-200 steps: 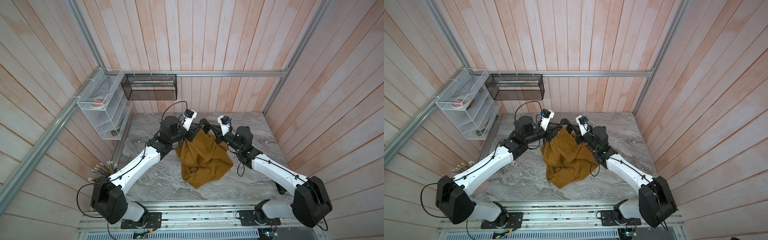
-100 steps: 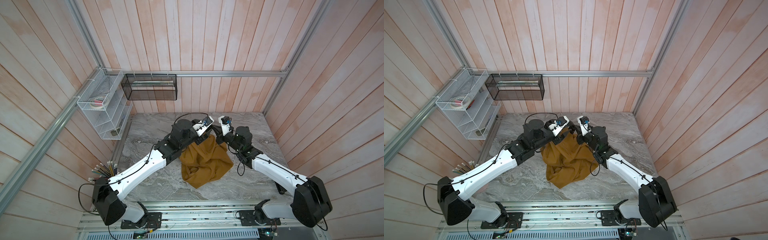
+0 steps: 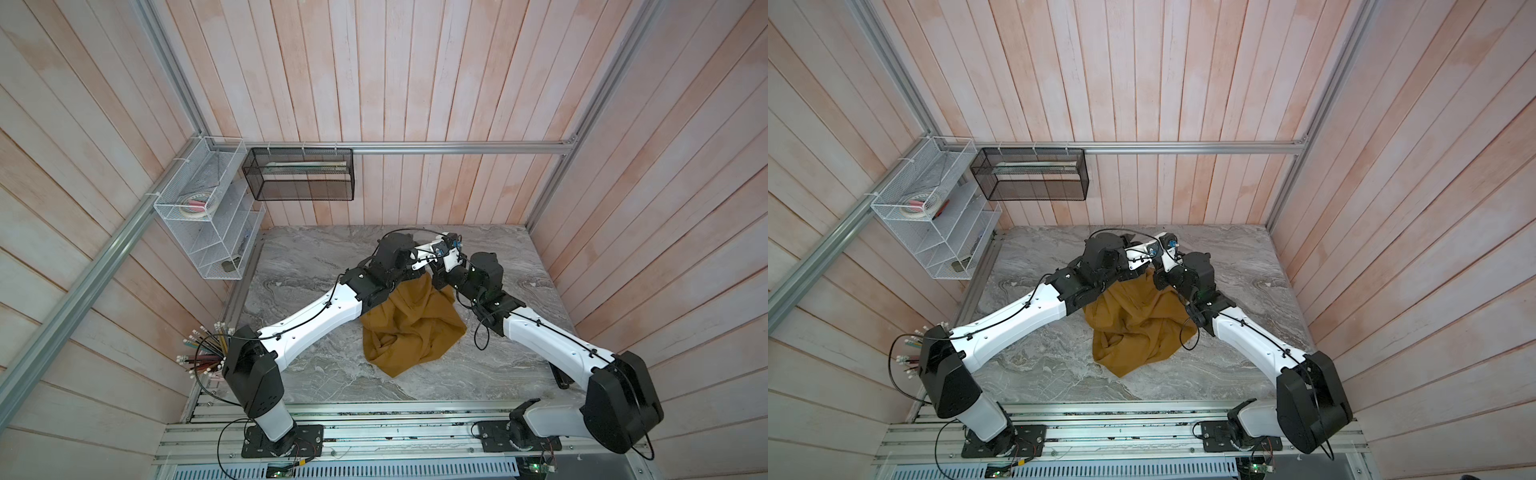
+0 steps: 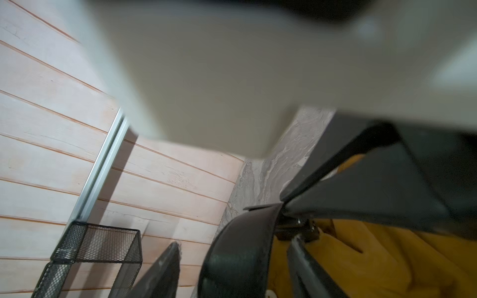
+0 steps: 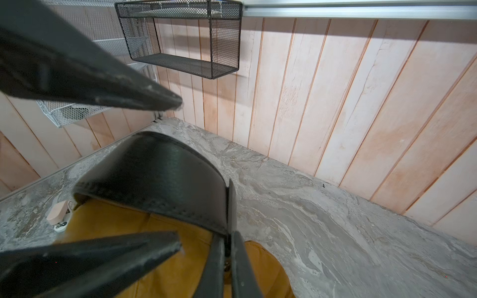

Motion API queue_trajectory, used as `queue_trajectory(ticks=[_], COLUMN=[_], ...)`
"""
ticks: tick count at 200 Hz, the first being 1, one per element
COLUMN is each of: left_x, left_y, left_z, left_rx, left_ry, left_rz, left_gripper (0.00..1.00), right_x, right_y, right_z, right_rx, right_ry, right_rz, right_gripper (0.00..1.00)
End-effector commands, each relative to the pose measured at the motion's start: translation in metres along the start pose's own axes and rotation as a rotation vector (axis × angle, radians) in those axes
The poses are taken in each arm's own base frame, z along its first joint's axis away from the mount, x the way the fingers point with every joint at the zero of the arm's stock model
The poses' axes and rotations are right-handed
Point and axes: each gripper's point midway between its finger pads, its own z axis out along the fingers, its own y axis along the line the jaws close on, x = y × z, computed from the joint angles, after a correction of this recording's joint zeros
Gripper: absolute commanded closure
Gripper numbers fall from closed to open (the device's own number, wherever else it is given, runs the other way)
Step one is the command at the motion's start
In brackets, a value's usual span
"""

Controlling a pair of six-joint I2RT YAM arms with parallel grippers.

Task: Remove the belt from the trousers

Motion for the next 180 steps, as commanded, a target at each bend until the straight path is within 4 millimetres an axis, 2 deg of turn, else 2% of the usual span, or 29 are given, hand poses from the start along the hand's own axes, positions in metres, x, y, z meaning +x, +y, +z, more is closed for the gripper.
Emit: queue_trajectory(ticks=[1, 34, 48, 56, 93, 127, 168, 180], left_x=[0.002, 0.011, 0.015, 0.017, 0.021, 0.016, 0.004, -0.003], left_y=[0.005, -0.005, -0.010, -0.012, -0.019, -0.013, 0.003, 0.008], left_z=[0.007, 0.021, 0.024, 0.025, 0.026, 0.020, 0.004, -0.004], left_rx=[-0.016, -0.007, 0.006, 0.012, 0.034, 0.050, 0.066, 0.074], left_ry=[0.044, 0.088, 0.101, 0.106, 0.110, 0.060, -0.029, -0.069], left_rz=[0.100, 0.163, 0.169, 0.170, 0.148, 0.039, -0.108, -0.157], left_gripper=[0.32, 0.33, 0.38, 0.43, 0.80, 1.00, 1.00, 1.00], right_x=[-0.015, -0.016, -0.016, -0.016, -0.020, -0.025, -0.022, -0.019], right_y=[0.007, 0.008, 0.009, 0.009, 0.009, 0.009, 0.004, 0.002], right_z=[0.004, 0.006, 0.007, 0.008, 0.008, 0.004, 0.001, 0.002], right_rx=[-0.037, -0.046, -0.050, -0.053, -0.057, -0.067, -0.039, -0.034], right_ry=[-0.021, -0.024, -0.024, -0.025, -0.040, -0.078, -0.091, -0.084], right_rz=[-0.005, 0.006, 0.011, 0.014, 0.031, 0.061, 0.078, 0.084], right_gripper=[1.00, 1.00, 1.00, 1.00, 1.00, 1.00, 1.00, 0.96])
